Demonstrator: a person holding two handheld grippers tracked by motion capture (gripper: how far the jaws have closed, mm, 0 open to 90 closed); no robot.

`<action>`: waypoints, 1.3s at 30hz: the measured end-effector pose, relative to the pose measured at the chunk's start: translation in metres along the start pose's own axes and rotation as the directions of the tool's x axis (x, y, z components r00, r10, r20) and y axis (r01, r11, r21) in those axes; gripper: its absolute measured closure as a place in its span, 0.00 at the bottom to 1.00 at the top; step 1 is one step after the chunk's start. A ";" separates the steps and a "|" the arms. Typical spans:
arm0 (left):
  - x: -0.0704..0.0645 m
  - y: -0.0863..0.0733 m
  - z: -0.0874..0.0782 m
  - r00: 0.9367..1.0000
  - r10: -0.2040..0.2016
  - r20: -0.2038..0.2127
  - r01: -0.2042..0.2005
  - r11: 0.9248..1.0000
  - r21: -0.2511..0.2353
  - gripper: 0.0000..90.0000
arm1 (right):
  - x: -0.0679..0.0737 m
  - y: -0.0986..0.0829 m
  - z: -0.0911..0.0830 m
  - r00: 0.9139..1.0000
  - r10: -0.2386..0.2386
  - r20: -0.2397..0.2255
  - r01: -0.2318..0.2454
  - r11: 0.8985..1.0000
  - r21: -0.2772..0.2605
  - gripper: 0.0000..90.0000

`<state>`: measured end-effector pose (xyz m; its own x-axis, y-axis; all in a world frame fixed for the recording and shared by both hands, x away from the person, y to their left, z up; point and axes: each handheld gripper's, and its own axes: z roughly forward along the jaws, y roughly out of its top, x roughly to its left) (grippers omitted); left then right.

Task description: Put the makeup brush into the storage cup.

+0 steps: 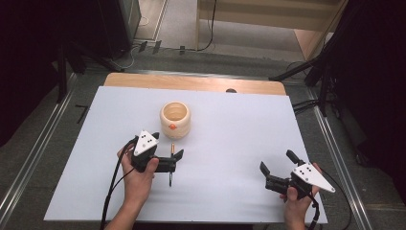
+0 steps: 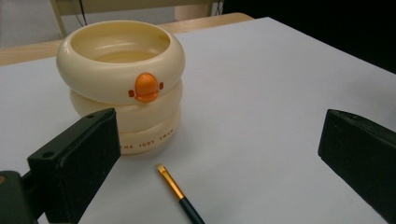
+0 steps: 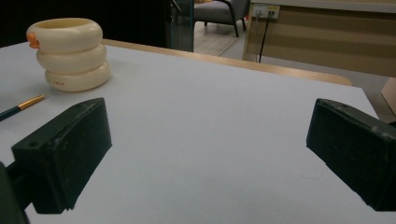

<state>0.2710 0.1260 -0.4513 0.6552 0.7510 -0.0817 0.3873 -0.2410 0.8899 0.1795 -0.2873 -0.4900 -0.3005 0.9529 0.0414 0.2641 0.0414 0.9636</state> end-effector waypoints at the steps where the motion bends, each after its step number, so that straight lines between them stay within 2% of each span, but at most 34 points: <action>1: 0.000 0.001 0.000 1.000 0.002 -0.002 -0.002 1.000 0.010 0.00 | 0.000 0.000 0.000 1.000 0.000 0.000 0.000 1.000 0.000 0.01; 10: -0.006 0.006 0.007 1.000 -0.020 -0.025 0.022 0.997 0.076 0.00 | 0.000 0.000 0.000 1.000 -0.001 0.005 0.001 1.000 0.005 0.01; 13: -0.009 0.008 0.012 0.998 -0.024 -0.050 0.030 0.992 0.120 0.00 | 0.000 0.000 0.000 1.000 0.001 0.008 -0.001 1.000 0.007 0.01; 15: -0.009 0.008 0.014 0.998 -0.025 -0.055 0.032 0.992 0.126 0.00 | 0.000 0.000 0.000 1.000 0.000 0.010 0.000 1.000 0.006 0.01; 19: -0.012 0.010 0.019 0.997 -0.021 -0.070 0.033 0.984 0.178 0.00 | -0.001 0.000 0.000 1.000 0.001 0.013 -0.001 1.000 0.005 0.01; 20: -0.012 0.010 0.019 0.997 -0.021 -0.070 0.033 0.984 0.178 0.00 | -0.001 0.000 0.000 1.000 0.001 0.013 -0.001 1.000 0.005 0.01; 23: -0.013 0.010 0.022 0.997 -0.026 -0.071 0.041 0.976 0.216 0.00 | -0.001 0.000 0.000 1.000 -0.001 0.016 0.000 1.000 0.007 0.01; 26: -0.013 0.010 0.023 0.997 -0.027 -0.073 0.044 0.971 0.234 0.00 | -0.001 0.000 0.000 1.000 -0.003 0.019 0.003 1.000 0.009 0.01; 28: -0.013 0.010 0.025 0.996 -0.032 -0.081 0.051 0.966 0.254 0.00 | -0.001 0.000 0.000 1.000 -0.003 0.019 0.003 1.000 0.010 0.01; 29: -0.013 0.011 0.027 0.996 -0.033 -0.084 0.055 0.960 0.275 0.00 | -0.001 0.000 0.001 1.000 0.000 0.019 0.000 1.000 0.010 0.01; 30: -0.013 0.011 0.027 0.996 -0.033 -0.084 0.055 0.960 0.275 0.00 | -0.001 0.000 0.001 1.000 0.000 0.019 0.000 1.000 0.010 0.01; 33: -0.014 0.011 0.028 0.995 -0.042 -0.086 0.066 0.951 0.302 0.00 | -0.001 -0.001 0.001 1.000 0.000 0.019 0.000 1.000 0.012 0.01; 34: -0.014 0.012 0.029 0.994 -0.063 -0.087 0.088 0.945 0.314 0.00 | -0.001 -0.001 0.001 1.000 -0.002 0.019 0.002 1.000 0.013 0.01; 35: -0.014 0.012 0.029 0.994 -0.063 -0.087 0.088 0.945 0.314 0.00 | -0.001 -0.001 0.001 1.000 -0.002 0.019 0.002 1.000 0.013 0.01; 39: -0.011 0.013 0.030 0.990 -0.113 -0.089 0.137 0.926 0.351 0.00 | -0.001 -0.001 0.001 1.000 -0.001 0.018 0.000 1.000 0.015 0.01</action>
<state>0.2887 0.0962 -0.4528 0.5467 0.8253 -0.1415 0.6764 -0.3357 0.6556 0.1808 -0.2875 -0.4910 -0.2838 0.9582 0.0359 0.2779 0.0464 0.9595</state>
